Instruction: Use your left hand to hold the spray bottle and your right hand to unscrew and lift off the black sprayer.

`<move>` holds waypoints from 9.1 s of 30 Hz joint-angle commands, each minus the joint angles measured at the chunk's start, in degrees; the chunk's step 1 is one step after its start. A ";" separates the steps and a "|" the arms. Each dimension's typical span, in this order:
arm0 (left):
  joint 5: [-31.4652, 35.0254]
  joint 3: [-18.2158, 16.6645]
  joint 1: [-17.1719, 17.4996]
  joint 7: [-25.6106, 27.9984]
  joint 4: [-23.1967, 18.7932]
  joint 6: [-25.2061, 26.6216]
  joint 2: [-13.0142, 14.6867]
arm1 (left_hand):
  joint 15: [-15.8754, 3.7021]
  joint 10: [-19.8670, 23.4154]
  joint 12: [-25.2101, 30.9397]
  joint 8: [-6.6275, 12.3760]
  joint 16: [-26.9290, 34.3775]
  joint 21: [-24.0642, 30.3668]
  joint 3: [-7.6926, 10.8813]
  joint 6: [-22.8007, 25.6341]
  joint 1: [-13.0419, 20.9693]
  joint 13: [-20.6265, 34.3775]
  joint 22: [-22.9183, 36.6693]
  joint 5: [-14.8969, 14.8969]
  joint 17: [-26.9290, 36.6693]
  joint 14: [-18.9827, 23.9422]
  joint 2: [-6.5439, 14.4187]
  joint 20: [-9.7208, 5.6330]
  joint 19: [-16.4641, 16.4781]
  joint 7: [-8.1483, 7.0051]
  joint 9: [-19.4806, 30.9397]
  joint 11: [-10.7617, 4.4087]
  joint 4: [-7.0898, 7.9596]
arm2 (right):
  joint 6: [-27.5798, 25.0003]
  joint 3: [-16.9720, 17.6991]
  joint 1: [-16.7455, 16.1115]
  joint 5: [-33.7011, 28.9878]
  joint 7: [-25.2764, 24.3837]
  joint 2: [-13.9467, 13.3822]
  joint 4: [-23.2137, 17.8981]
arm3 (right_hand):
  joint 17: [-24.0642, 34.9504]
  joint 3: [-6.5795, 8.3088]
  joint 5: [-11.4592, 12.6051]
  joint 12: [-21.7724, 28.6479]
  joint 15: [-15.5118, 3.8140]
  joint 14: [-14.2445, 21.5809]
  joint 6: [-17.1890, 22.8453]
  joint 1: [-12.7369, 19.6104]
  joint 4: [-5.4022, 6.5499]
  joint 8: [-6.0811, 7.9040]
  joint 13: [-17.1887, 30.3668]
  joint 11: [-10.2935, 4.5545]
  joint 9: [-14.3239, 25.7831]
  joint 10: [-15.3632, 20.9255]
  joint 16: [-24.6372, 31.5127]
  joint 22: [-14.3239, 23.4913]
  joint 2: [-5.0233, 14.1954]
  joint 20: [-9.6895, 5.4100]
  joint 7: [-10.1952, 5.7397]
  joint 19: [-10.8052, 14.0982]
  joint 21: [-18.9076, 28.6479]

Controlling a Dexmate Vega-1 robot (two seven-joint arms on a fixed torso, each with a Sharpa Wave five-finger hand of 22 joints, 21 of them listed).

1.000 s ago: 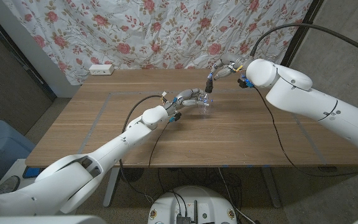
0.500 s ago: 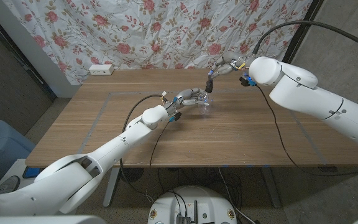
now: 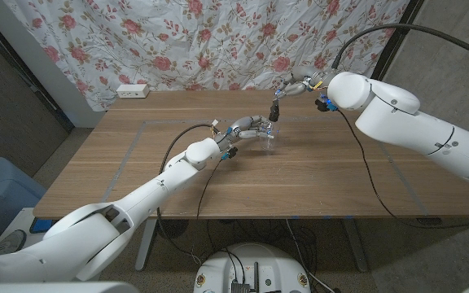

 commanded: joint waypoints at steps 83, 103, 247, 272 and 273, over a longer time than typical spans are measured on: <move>0.34 0.28 -0.18 -0.18 0.35 -0.44 -0.42 | -7.62 7.13 -0.28 15.18 -0.71 0.42 0.30 3.44 0.42 8.70 0.21 0.19 0.59 0.56 7.39 0.09 0.39 -2.58 -0.35 -6.02 0.19 | -6.51 -10.03 5.94 -9.71 10.57 2.83 2.77 | -0.88 2.69 4.45 0.85 3.88 2.69 -8.10 -0.94 -5.70 -2.21 1.11 6.69 3.80 -1.55 -1.24 0.23 1.97 -0.08 8.47 4.49 0.44; 0.16 0.32 0.42 -0.13 -0.31 -0.10 -0.30 | -7.67 7.17 -0.38 15.39 -0.82 0.43 0.31 3.45 0.30 8.76 0.21 0.18 0.65 0.66 7.48 0.08 0.38 -2.61 -0.50 -6.22 0.18 | -5.07 -6.94 3.39 -6.83 7.67 2.55 2.40 | -0.86 4.57 5.10 1.09 2.41 2.86 -6.49 3.33 -6.36 -1.41 1.21 4.61 4.44 -1.14 -1.23 0.18 2.93 -0.17 3.50 5.27 0.40; 0.76 0.53 -0.07 0.45 0.11 -0.12 -0.72 | -7.71 7.80 -0.72 16.80 -1.51 0.48 0.35 3.92 -0.46 9.07 0.21 0.07 1.02 1.29 7.66 0.03 0.44 -2.71 -1.36 -6.44 0.16 | 0.53 6.92 -1.40 18.64 -2.63 -3.34 2.02 | 2.65 2.69 6.47 0.56 -1.14 -3.28 0.16 13.54 -1.72 -3.99 0.84 -1.50 -0.25 -3.90 -1.43 0.02 3.18 -0.11 -7.05 -0.32 0.20; 0.68 0.55 -0.11 0.19 0.33 -0.36 -0.72 | -7.66 7.82 -0.80 16.96 -1.68 0.49 0.41 3.91 -0.58 9.08 0.21 0.08 1.05 1.30 7.72 0.05 0.47 -2.57 -1.51 -6.32 0.14 | -5.91 2.36 0.76 13.60 -4.33 -3.96 -2.95 | 2.50 -2.56 1.50 1.15 1.07 -1.46 -2.83 -1.47 2.78 -4.16 0.77 2.04 0.02 -2.46 -1.14 0.15 3.19 0.16 -0.86 0.88 0.14; 0.67 0.58 -0.19 0.11 0.47 -0.47 -0.77 | -7.67 7.85 -0.79 16.96 -1.67 0.49 0.39 3.92 -0.61 9.08 0.21 0.07 1.05 1.32 7.71 0.06 0.46 -2.58 -1.52 -6.27 0.16 | -6.61 1.79 1.01 12.90 -4.52 -3.85 -3.34 | 2.49 -2.78 1.08 1.18 1.18 -1.36 -2.79 -2.24 2.98 -4.07 0.76 2.40 0.08 -2.31 -1.13 0.16 3.24 0.16 0.02 0.97 0.15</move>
